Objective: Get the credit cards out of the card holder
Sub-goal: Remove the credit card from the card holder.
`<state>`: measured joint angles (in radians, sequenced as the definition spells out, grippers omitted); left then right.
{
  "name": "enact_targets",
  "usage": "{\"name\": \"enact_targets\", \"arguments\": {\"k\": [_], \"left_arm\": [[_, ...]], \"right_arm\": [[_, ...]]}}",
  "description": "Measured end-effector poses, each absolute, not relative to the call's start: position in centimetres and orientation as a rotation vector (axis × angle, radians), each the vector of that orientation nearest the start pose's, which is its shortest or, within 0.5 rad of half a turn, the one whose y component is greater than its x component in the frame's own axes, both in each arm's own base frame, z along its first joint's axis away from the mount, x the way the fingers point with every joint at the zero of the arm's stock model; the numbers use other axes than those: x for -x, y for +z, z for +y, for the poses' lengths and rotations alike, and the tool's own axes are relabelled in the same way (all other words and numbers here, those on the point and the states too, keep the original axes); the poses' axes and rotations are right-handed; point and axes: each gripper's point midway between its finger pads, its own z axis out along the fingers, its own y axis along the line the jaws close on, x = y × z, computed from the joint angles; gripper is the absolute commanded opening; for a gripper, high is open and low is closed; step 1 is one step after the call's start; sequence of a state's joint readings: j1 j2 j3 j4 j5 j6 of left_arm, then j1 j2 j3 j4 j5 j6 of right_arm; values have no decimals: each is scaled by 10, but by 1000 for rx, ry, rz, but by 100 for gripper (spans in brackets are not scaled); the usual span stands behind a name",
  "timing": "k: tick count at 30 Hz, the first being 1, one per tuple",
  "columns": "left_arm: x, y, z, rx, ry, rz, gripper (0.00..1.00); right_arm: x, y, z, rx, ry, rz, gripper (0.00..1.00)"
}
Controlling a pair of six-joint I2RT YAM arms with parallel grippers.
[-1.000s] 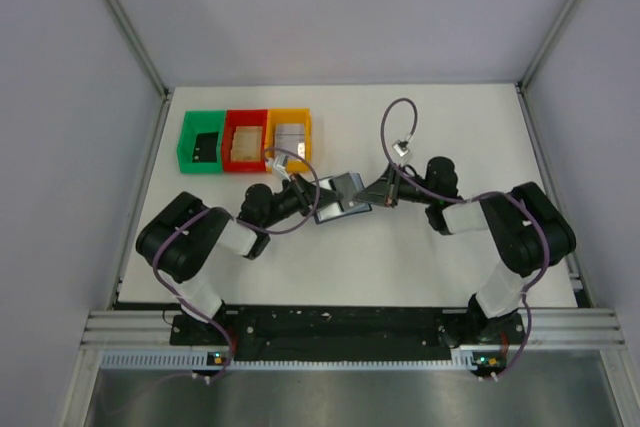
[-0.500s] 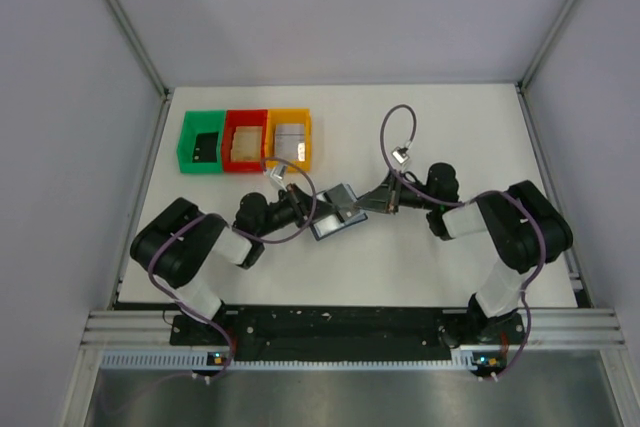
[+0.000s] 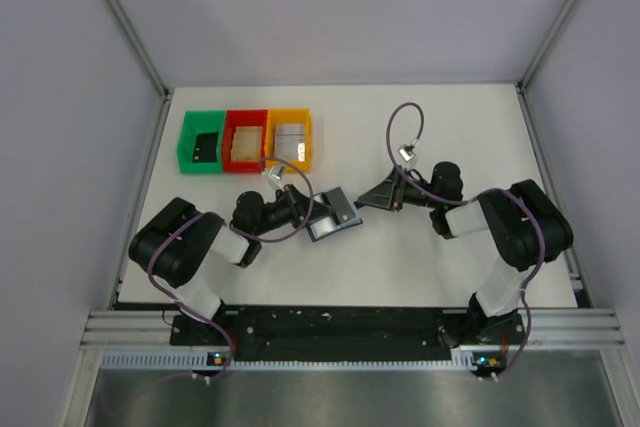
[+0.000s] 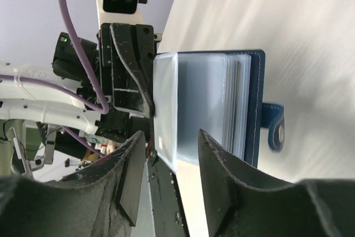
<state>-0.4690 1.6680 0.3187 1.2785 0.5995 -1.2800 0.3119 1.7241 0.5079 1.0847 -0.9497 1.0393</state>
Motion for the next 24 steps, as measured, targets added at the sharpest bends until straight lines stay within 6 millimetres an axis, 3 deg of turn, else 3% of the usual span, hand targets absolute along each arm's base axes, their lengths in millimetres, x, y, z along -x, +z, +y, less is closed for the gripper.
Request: {"name": "enact_targets", "arguments": {"k": [6,9,15,24], "left_arm": [[-250,132,-290,167,-1784,1966,0],[-248,133,-295,143,-1800,1971,0],[-245,134,-301,115,-1818,1977,0],[-246,132,-300,98,-1800,1970,0]], "right_arm": [[-277,129,272,165,1757,1998,46],[-276,132,276,186,1769,1993,41],[-273,131,282,203,1792,1996,0],[-276,133,278,186,1802,1989,0]]}}
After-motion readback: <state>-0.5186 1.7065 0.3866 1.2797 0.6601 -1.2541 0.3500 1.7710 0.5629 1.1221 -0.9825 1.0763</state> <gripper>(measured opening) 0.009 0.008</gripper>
